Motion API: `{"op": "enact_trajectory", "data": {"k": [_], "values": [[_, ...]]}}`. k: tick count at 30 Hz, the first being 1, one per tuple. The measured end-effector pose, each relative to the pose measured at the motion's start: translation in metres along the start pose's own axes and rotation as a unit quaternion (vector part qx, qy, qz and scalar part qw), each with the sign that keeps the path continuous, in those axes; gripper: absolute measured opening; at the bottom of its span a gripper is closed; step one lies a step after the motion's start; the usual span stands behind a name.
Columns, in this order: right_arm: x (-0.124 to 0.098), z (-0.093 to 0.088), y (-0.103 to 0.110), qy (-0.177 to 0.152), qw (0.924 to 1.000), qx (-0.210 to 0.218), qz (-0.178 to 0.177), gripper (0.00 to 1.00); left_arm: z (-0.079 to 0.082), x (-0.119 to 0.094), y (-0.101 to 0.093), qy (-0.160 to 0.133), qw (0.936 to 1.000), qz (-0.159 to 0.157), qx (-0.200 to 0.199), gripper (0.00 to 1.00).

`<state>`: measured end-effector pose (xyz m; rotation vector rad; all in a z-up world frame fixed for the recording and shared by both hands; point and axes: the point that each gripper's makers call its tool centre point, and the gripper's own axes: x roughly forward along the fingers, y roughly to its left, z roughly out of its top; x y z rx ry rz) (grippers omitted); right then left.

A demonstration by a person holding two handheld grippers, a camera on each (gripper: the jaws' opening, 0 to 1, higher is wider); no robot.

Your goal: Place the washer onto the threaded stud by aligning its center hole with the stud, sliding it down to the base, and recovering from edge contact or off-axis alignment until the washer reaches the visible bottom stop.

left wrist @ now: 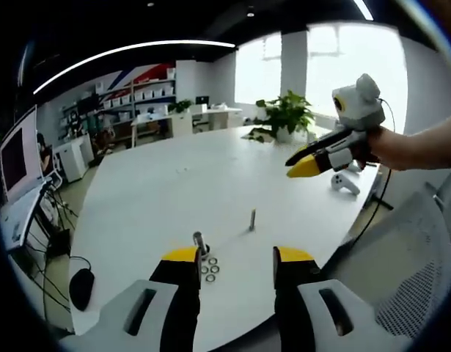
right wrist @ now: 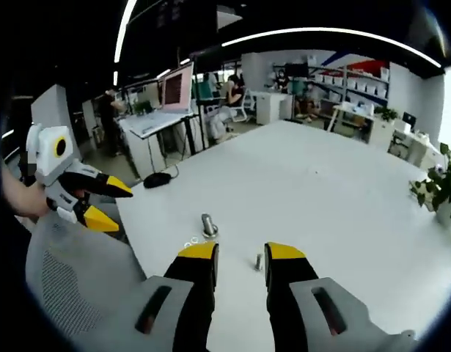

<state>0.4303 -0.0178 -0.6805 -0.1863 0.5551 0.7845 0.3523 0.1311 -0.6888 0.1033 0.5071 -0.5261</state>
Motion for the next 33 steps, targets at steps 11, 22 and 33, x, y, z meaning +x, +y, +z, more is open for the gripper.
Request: {"op": "enact_trajectory", "data": {"k": [11, 22, 33], "values": [[-0.033, 0.000, -0.010, -0.046, 0.9982, 0.028, -0.026, 0.27, -0.001, 0.000, 0.001, 0.003, 1.0000, 0.002, -0.003, 0.38], [-0.058, -0.015, -0.010, -0.063, 0.9953, 0.065, -0.037, 0.29, -0.002, 0.001, 0.001, 0.005, 1.0000, 0.001, -0.004, 0.38], [-0.073, -0.033, -0.006, -0.061, 0.9939, 0.086, -0.034, 0.30, -0.003, 0.001, 0.000, 0.006, 1.0000, 0.000, -0.004, 0.38]]}}
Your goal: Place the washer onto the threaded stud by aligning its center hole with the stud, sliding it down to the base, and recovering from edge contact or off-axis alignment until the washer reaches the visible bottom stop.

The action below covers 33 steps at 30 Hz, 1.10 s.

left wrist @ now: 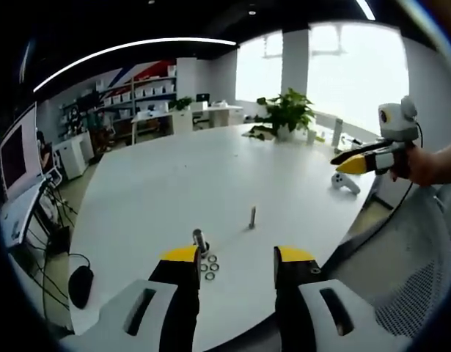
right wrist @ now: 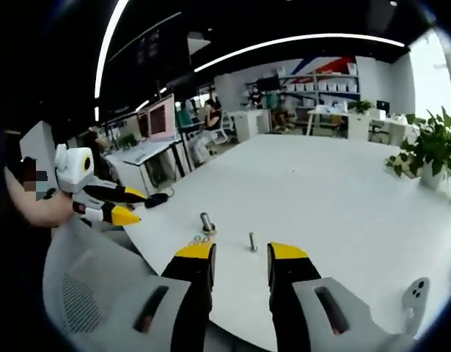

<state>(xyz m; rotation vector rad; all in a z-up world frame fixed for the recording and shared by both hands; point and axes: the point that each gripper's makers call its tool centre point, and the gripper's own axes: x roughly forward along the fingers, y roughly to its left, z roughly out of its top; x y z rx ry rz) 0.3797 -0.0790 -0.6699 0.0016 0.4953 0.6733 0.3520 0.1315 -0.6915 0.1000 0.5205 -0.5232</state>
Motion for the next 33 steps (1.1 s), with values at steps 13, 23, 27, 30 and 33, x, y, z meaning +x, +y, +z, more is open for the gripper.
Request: {"op": "enact_trajectory", "data": {"k": [13, 23, 27, 30, 33], "values": [[-0.004, -0.012, 0.015, 0.004, 0.9997, 0.010, 0.023, 0.32, 0.000, 0.000, 0.000, 0.000, 1.0000, -0.001, -0.002, 0.38], [-0.001, -0.022, 0.026, 0.023, 0.9984, -0.024, 0.045, 0.32, -0.003, 0.001, -0.005, 0.007, 0.9999, -0.006, 0.008, 0.38], [-0.002, -0.021, 0.023, 0.021, 0.9989, -0.015, 0.040, 0.32, -0.003, 0.002, -0.003, 0.008, 1.0000, -0.005, 0.004, 0.37], [-0.002, -0.022, 0.023, 0.022, 0.9988, -0.013, 0.041, 0.32, -0.003, 0.002, -0.003, 0.008, 1.0000, -0.002, 0.005, 0.37], [-0.001, -0.023, 0.025, 0.025, 0.9986, -0.017, 0.045, 0.32, -0.003, 0.002, -0.001, 0.009, 0.9999, 0.002, 0.006, 0.37]]}}
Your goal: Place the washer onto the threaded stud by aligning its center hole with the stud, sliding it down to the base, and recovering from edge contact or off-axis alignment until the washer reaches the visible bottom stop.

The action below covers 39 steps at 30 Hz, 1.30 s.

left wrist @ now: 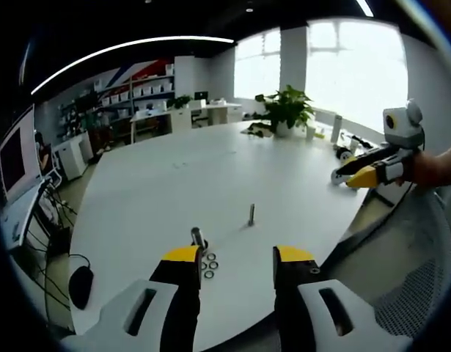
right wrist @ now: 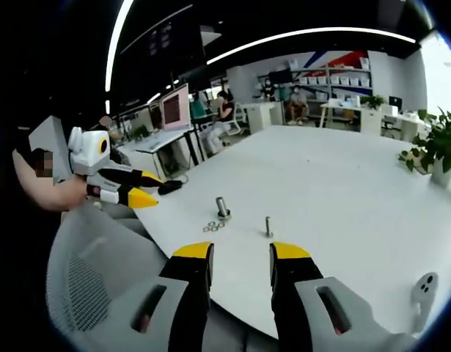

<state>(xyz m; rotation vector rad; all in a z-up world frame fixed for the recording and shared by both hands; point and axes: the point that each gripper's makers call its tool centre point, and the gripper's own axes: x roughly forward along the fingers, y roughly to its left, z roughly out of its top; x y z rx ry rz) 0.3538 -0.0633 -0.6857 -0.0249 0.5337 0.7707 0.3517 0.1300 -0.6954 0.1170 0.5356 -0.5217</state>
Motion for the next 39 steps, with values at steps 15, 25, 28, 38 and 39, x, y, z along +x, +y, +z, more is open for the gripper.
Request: {"op": "enact_trajectory", "data": {"k": [15, 25, 28, 38, 39], "values": [[0.005, -0.007, 0.009, 0.020, 0.9995, -0.013, 0.020, 0.31, -0.006, 0.005, -0.005, 0.020, 0.9995, -0.002, 0.025, 0.38], [0.006, -0.006, 0.017, 0.018, 0.9990, -0.014, 0.039, 0.32, -0.012, 0.006, 0.001, 0.038, 0.9986, 0.014, 0.032, 0.38], [0.005, -0.006, 0.018, 0.019, 0.9989, -0.018, 0.040, 0.33, -0.015, 0.007, 0.002, 0.045, 0.9982, 0.016, 0.036, 0.38], [0.007, -0.012, 0.023, 0.032, 0.9981, -0.017, 0.050, 0.33, -0.019, 0.007, 0.008, 0.054, 0.9972, 0.032, 0.042, 0.38], [0.007, -0.012, 0.023, 0.032, 0.9980, -0.019, 0.051, 0.33, -0.019, 0.006, 0.009, 0.053, 0.9970, 0.035, 0.044, 0.38]]}}
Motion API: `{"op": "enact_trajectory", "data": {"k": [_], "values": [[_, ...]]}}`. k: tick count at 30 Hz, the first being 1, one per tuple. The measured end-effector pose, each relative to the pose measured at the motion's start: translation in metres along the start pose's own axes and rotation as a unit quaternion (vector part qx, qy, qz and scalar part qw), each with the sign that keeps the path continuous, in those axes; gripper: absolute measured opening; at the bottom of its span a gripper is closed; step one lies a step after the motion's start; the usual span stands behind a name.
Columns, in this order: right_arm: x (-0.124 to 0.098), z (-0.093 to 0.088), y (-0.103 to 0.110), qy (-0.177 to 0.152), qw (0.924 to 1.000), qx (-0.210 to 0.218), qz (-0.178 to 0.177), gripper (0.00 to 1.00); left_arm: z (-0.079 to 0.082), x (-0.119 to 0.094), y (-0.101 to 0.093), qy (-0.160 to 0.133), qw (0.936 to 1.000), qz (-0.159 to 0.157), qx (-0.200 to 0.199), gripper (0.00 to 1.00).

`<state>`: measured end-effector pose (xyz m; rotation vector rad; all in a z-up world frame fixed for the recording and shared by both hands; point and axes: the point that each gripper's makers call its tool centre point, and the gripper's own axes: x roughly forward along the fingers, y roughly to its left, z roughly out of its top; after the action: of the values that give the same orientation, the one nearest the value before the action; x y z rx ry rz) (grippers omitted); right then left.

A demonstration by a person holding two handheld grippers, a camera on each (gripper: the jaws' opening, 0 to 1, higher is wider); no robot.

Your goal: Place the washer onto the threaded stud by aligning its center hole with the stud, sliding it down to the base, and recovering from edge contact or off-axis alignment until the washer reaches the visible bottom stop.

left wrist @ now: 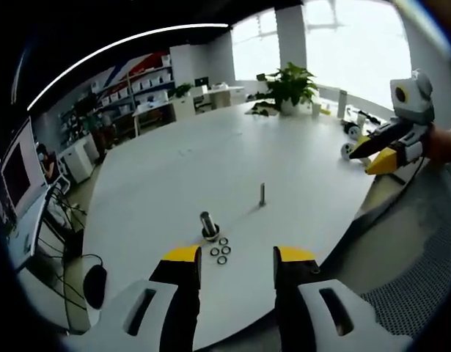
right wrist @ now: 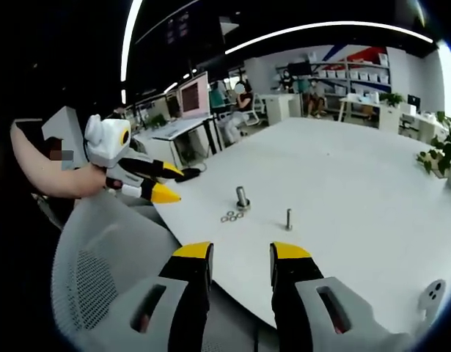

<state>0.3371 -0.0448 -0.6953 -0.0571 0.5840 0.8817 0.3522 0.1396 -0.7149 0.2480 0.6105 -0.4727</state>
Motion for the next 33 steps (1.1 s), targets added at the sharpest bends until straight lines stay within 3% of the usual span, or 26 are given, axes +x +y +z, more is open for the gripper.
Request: {"op": "enact_trajectory", "data": {"k": [5, 22, 33], "values": [[0.000, 0.002, 0.002, -0.004, 1.0000, 0.002, 0.005, 0.33, -0.002, -0.001, 0.007, 0.003, 0.9999, 0.012, -0.005, 0.37], [0.001, -0.004, 0.003, 0.011, 0.9998, -0.014, 0.001, 0.34, -0.005, 0.001, 0.001, 0.010, 0.9999, 0.000, -0.010, 0.38], [-0.001, 0.002, -0.004, -0.003, 0.9999, -0.007, -0.007, 0.34, -0.021, 0.011, -0.009, 0.059, 0.9967, -0.037, -0.042, 0.34]]}}
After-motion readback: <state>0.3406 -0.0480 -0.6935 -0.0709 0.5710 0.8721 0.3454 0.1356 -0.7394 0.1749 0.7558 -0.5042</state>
